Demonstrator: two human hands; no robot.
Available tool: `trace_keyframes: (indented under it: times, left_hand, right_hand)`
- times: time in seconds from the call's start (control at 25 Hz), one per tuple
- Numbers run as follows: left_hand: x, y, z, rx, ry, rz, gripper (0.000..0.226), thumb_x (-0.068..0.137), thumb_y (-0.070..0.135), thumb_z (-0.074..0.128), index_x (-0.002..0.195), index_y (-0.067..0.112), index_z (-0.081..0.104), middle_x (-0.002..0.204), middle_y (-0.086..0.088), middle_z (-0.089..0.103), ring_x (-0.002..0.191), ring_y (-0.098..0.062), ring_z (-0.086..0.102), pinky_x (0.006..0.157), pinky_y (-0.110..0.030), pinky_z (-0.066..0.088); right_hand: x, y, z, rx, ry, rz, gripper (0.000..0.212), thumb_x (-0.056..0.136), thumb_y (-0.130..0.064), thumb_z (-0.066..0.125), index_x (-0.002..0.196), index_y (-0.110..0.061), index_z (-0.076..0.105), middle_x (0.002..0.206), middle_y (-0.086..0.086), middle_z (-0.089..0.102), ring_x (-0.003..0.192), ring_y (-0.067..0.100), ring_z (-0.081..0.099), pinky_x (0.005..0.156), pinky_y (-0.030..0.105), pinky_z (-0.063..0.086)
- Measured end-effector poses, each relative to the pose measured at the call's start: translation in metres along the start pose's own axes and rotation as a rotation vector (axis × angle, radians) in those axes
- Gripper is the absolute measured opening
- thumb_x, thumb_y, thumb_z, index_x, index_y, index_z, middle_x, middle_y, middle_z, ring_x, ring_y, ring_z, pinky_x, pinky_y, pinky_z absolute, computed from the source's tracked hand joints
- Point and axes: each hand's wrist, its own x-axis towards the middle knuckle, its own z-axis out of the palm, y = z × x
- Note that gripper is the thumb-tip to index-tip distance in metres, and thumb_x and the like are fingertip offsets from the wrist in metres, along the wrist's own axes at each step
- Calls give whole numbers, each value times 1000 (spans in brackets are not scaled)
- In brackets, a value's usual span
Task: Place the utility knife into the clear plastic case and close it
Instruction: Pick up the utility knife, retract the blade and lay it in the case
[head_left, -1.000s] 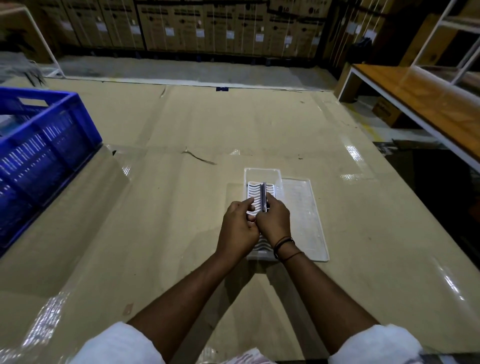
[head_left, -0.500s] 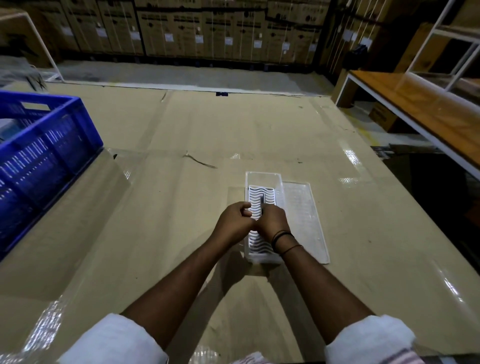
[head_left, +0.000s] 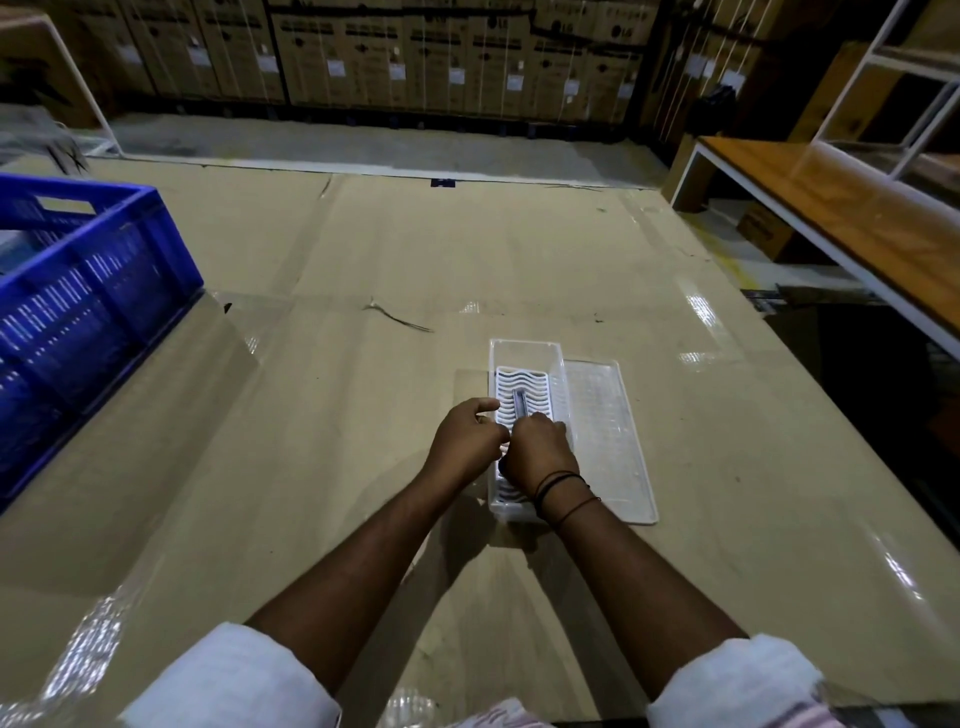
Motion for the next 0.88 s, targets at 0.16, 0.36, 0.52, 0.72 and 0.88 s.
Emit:
trace_keyframes:
  times: [0.16, 0.36, 0.52, 0.72, 0.88]
  left_hand:
    - [1, -2, 0, 5, 15, 12, 48, 88, 2, 63, 135, 11, 64, 81, -3, 64, 63, -13, 62, 72, -31, 56]
    - [1, -6, 0, 92, 32, 48, 45, 90, 14, 66, 135, 18, 63, 96, -7, 71, 74, -16, 62, 76, -31, 53]
    - [-3, -13, 5, 188, 102, 91, 48, 92, 25, 67, 138, 21, 57, 106, -3, 70, 87, -16, 63, 76, -28, 47]
    - [-2, -18, 6, 260, 124, 68, 49, 93, 26, 64, 141, 17, 56, 115, -6, 73, 101, -22, 67, 88, -32, 51]
    - [-2, -20, 6, 232, 121, 36, 41, 94, 29, 63, 134, 18, 62, 110, -3, 76, 106, -23, 70, 95, -36, 55]
  right_hand:
    - [-4, -1, -7, 17, -4, 1, 27, 88, -21, 61, 110, -7, 66, 117, 17, 65, 114, 32, 57, 99, 41, 42]
    - [-10, 25, -40, 431, 403, 74, 30, 84, -14, 62, 109, 1, 69, 107, 23, 69, 104, 38, 63, 93, 39, 48]
    - [-10, 83, -45, 448, 307, 386, 47, 81, -19, 63, 124, -2, 62, 124, 26, 60, 118, 44, 54, 101, 43, 44]
    - [-21, 110, -22, 267, -114, 692, 84, 68, -62, 75, 132, -13, 51, 142, 17, 37, 132, 40, 36, 103, 51, 39]
    - [-22, 111, -11, 303, -116, 670, 84, 61, -59, 81, 127, -14, 56, 135, 18, 40, 125, 40, 43, 100, 48, 44]
